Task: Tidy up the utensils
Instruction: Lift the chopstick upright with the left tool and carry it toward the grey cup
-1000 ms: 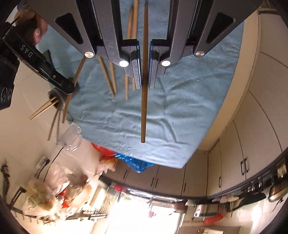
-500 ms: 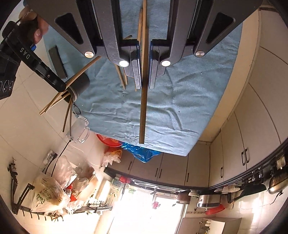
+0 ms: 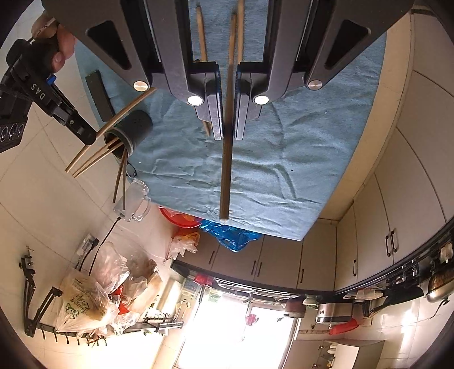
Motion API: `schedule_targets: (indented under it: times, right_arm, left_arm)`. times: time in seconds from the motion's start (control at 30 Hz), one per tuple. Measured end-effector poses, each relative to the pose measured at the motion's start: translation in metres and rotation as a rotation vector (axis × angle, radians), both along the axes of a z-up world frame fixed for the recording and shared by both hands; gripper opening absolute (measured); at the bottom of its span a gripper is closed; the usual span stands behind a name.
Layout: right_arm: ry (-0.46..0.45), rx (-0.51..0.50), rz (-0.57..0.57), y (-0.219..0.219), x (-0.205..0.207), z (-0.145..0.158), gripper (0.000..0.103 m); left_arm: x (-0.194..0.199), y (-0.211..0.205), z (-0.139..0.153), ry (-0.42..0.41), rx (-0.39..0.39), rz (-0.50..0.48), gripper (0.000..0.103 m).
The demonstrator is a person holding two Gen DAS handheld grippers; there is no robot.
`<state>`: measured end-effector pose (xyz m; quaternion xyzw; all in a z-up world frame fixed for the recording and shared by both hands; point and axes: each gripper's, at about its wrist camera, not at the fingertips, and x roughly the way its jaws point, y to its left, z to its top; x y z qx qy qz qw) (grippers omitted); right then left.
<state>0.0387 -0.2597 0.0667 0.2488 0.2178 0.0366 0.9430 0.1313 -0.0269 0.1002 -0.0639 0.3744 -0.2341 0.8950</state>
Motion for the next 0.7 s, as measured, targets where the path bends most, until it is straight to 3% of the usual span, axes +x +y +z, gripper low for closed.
schedule_targets:
  times: [0.7]
  right_arm:
    - [-0.046, 0.029, -0.067, -0.033, -0.029, 0.012, 0.007]
  left_arm:
    - [-0.013, -0.024, 0.015, -0.018, 0.000, -0.064, 0.007]
